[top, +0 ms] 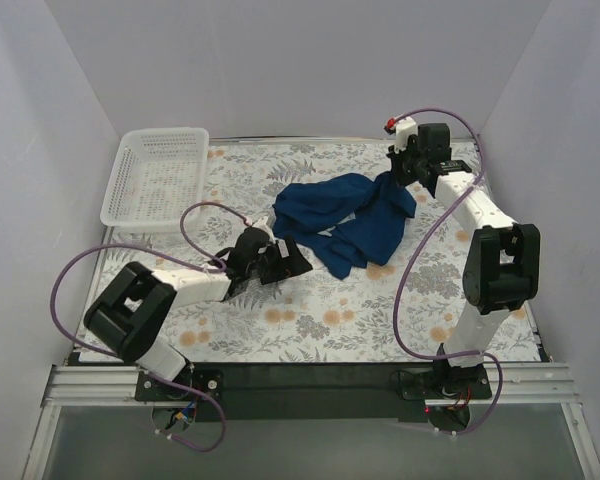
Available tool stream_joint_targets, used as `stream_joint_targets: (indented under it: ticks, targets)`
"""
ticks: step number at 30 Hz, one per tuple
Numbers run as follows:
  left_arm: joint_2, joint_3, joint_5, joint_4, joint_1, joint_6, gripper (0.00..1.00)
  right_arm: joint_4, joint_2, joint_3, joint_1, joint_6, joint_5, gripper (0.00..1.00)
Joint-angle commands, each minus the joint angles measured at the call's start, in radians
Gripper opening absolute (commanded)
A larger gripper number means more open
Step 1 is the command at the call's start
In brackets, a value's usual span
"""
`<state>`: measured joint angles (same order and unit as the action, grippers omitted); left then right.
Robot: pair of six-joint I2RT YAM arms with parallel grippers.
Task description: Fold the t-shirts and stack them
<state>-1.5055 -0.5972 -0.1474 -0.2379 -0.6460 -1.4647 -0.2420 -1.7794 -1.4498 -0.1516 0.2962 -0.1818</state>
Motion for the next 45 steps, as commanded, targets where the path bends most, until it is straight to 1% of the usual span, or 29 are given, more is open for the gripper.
stream_joint_targets:
  ticks: [1,2,3,5,9,10,11,12,13,14,16,17,20,21,22,23,24,28,30,32,34,36,38,40,41,42,43,44,45]
  targets:
    - [-0.126,-0.108,-0.027,-0.052,-0.014,-0.042,0.79,0.044,-0.011,-0.064,0.014,0.008,-0.011,0.01]
    - [-0.156,-0.131,-0.030,-0.051,-0.021,-0.051,0.78,0.044,-0.014,-0.069,0.017,0.006,-0.018,0.01]
    - [-0.220,-0.157,-0.023,-0.032,-0.024,-0.065,0.77,0.044,-0.011,-0.066,0.020,0.006,-0.021,0.01]
    - [-0.286,-0.243,-0.005,-0.002,-0.035,-0.109,0.77,0.046,-0.005,-0.055,0.024,-0.006,-0.033,0.01]
    - [-0.438,-0.387,0.039,0.119,-0.043,-0.177,0.65,0.046,0.009,-0.027,0.030,-0.031,-0.064,0.01]
    - [-0.479,-0.421,0.043,0.121,-0.050,-0.183,0.50,0.046,0.017,-0.021,0.029,-0.034,-0.071,0.01]
    - [-0.490,-0.427,0.039,0.121,-0.052,-0.184,0.39,0.047,0.021,-0.009,0.030,-0.037,-0.071,0.01]
    - [-0.495,-0.427,0.029,0.121,-0.053,-0.184,0.24,0.049,0.026,-0.004,0.033,-0.035,-0.067,0.01]
    - [-0.489,-0.421,0.023,0.120,-0.053,-0.183,0.10,0.050,0.034,-0.001,0.037,-0.034,-0.045,0.01]
    - [-0.439,-0.376,0.023,0.115,-0.053,-0.178,0.00,0.053,0.038,0.002,0.041,-0.032,-0.027,0.01]
    - [-0.354,-0.305,0.032,0.089,-0.063,-0.155,0.00,0.067,0.049,-0.004,0.056,-0.023,0.040,0.01]
    - [-0.235,-0.224,0.031,0.091,-0.061,-0.122,0.00,0.084,0.054,-0.006,0.075,-0.031,0.057,0.01]
    - [-0.034,-0.101,0.020,0.155,-0.061,-0.086,0.00,0.107,0.066,-0.007,0.102,-0.040,0.081,0.01]
    - [0.096,-0.031,0.008,0.207,-0.061,-0.073,0.00,0.112,0.067,-0.011,0.110,-0.042,0.079,0.01]
    - [0.153,-0.001,-0.006,0.228,-0.060,-0.065,0.00,0.113,0.066,-0.012,0.115,-0.042,0.073,0.01]
    - [0.203,0.026,-0.053,0.233,-0.060,-0.060,0.00,0.113,0.067,-0.011,0.116,-0.042,0.071,0.01]
    - [0.302,0.081,-0.078,0.285,-0.060,-0.063,0.00,0.113,0.067,-0.012,0.119,-0.042,0.065,0.01]
    - [0.434,0.174,-0.222,0.302,-0.061,-0.085,0.00,0.119,0.060,0.003,0.121,-0.045,0.054,0.01]
    - [0.453,0.188,-0.274,0.308,-0.061,-0.085,0.00,0.119,0.052,0.006,0.121,-0.040,0.059,0.01]
    - [0.472,0.192,-0.287,0.316,-0.061,-0.083,0.00,0.119,0.041,0.014,0.121,-0.023,0.061,0.01]
    - [0.491,0.171,-0.258,0.373,-0.063,-0.069,0.00,0.119,0.031,0.012,0.121,-0.016,0.070,0.01]
    - [0.547,0.102,-0.198,0.466,-0.061,-0.034,0.00,0.121,0.029,0.005,0.121,0.000,0.065,0.01]
    - [0.602,0.048,-0.178,0.508,-0.061,-0.025,0.00,0.121,0.029,-0.021,0.121,0.000,0.029,0.01]
    - [0.608,0.028,-0.195,0.508,-0.061,-0.026,0.00,0.119,0.012,-0.046,0.121,-0.009,-0.042,0.01]
    - [0.599,0.017,-0.236,0.505,-0.061,-0.023,0.03,0.113,0.002,-0.066,0.118,-0.015,-0.065,0.01]
    - [0.564,0.011,-0.269,0.497,-0.061,0.004,0.21,0.103,-0.014,-0.087,0.112,-0.020,-0.088,0.01]
    - [0.547,0.005,-0.283,0.499,-0.061,0.018,0.29,0.063,-0.053,-0.150,0.106,-0.028,-0.120,0.07]
    - [0.532,-0.004,-0.270,0.508,-0.061,0.032,0.34,0.037,-0.076,-0.182,0.097,-0.031,-0.131,0.27]
    - [0.507,-0.036,-0.252,0.532,-0.061,0.081,0.42,0.009,-0.098,-0.214,0.093,-0.035,-0.133,0.39]
